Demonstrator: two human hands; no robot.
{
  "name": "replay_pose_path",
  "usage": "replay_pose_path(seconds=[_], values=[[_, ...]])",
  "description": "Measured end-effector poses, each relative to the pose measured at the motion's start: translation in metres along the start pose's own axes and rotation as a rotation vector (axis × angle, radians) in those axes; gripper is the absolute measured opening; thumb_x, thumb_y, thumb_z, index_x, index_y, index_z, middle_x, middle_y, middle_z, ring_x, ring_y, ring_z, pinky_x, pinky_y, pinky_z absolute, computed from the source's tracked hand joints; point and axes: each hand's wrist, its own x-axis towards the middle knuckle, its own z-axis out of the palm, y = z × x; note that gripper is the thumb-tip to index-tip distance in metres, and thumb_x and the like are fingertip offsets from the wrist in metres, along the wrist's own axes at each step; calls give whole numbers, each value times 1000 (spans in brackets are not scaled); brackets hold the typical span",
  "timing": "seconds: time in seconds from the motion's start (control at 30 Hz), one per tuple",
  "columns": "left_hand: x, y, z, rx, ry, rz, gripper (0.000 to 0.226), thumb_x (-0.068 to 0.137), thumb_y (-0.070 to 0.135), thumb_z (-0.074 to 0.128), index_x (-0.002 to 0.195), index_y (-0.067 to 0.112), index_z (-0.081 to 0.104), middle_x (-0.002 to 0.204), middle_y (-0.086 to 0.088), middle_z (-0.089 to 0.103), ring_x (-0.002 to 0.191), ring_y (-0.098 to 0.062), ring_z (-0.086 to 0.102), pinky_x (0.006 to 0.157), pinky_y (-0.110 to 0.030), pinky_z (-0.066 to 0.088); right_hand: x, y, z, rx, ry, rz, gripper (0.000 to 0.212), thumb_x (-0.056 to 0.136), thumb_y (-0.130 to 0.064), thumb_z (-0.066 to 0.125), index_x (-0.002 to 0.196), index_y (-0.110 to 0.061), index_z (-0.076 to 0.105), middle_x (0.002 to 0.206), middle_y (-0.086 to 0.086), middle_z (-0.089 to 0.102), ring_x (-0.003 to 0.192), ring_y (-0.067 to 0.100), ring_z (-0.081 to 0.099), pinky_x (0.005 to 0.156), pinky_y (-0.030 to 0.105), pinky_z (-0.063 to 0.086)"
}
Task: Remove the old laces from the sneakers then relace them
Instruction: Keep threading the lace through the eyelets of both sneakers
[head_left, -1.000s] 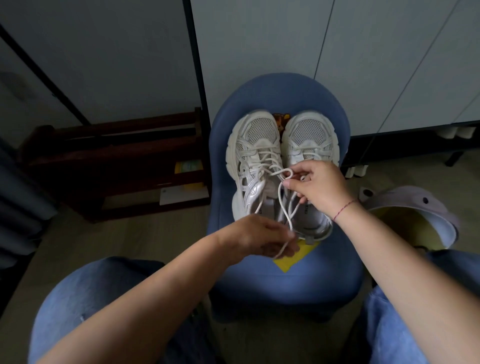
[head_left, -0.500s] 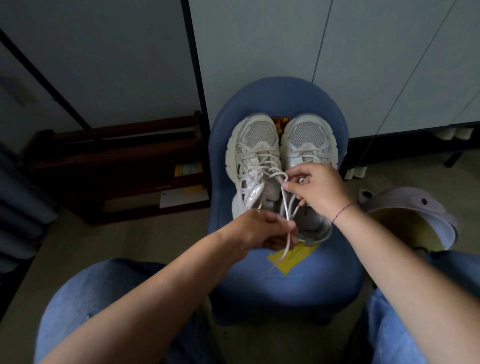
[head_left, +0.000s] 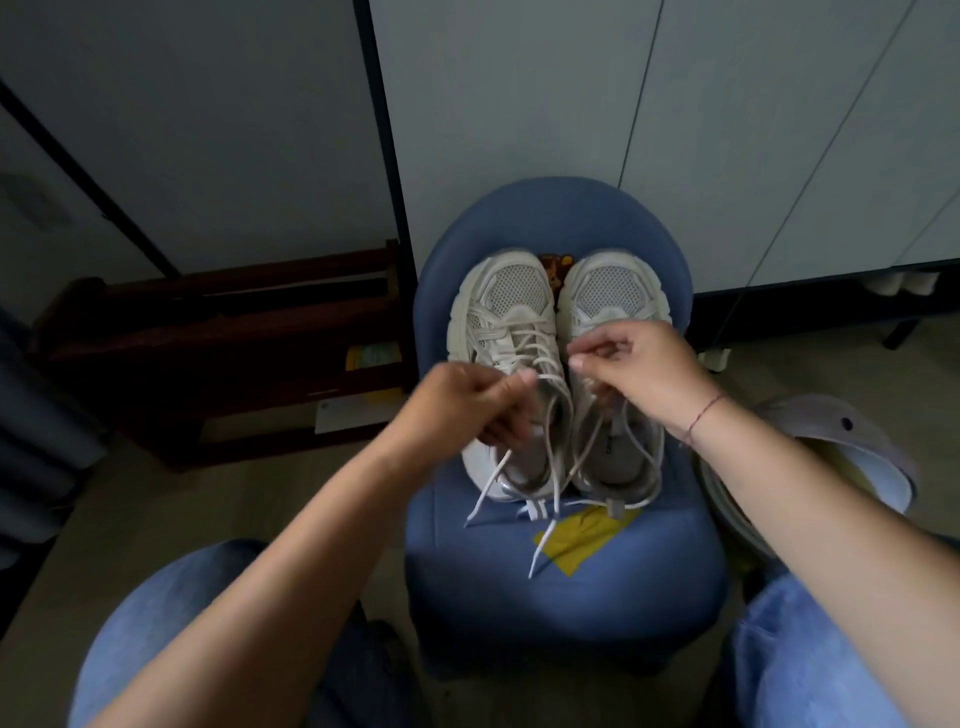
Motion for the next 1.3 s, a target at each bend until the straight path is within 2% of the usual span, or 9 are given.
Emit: replay_pose_path(seconds=[0.1,0.17,0.23,0.37,0.43,0.57,0.77,1.17,1.3], values=[[23,2,-13,-30,260,104,19,91,19,68,73,12,68,56,5,65,49,-5,58,53,-19,48,17,-6,-5,-151,109,-102,16,82,-11,71,74,-25,67,67,-12,63,54,-6,56,57,8,43],[38,-3,-14,57,359,118,9,86,19,75,78,18,71,65,5,67,58,-3,59,59,-19,50,24,-9,1,-244,125,-157,15,81,-15,73,75,-28,67,70,-20,60,63,-6,56,60,7,39],[47,-7,-11,145,354,132,5,83,18,77,85,18,73,74,0,67,65,-3,59,65,-22,51,28,-7,9,-275,113,-193,14,80,-19,74,75,-30,67,68,-22,58,64,-4,52,61,12,37],[53,-10,-4,250,315,159,9,82,20,79,88,17,74,65,8,59,54,4,50,56,-15,43,33,2,21,-318,173,-266,7,75,-23,78,76,-26,72,64,-21,55,61,-4,50,57,8,32],[54,-12,-2,273,316,175,9,81,22,80,86,22,72,65,6,60,56,1,52,58,-20,44,35,4,24,-315,204,-294,9,73,-23,80,78,-23,73,67,-19,58,63,-4,52,61,11,37],[55,-13,-3,312,309,194,11,80,22,81,85,26,72,70,-4,67,62,-9,58,60,-28,49,35,4,29,-333,232,-323,12,70,-23,81,78,-21,73,67,-17,58,66,3,54,70,30,50],[60,-15,-5,299,308,172,5,82,16,78,84,18,74,63,7,60,54,4,52,55,-11,41,35,5,29,-365,209,-339,11,70,-25,81,75,-26,71,66,-16,59,75,12,55,79,48,47],[58,-23,-11,316,314,241,12,91,16,68,81,21,66,72,9,63,64,0,56,63,-19,46,34,1,28,-359,190,-299,10,72,-28,79,72,-25,69,68,-13,60,76,13,56,82,49,46],[56,-26,-7,148,309,235,23,97,12,58,78,25,60,70,11,60,62,5,53,62,-13,44,33,1,29,-336,209,-305,11,72,-32,79,71,-26,69,64,-19,56,68,2,49,80,50,47]])
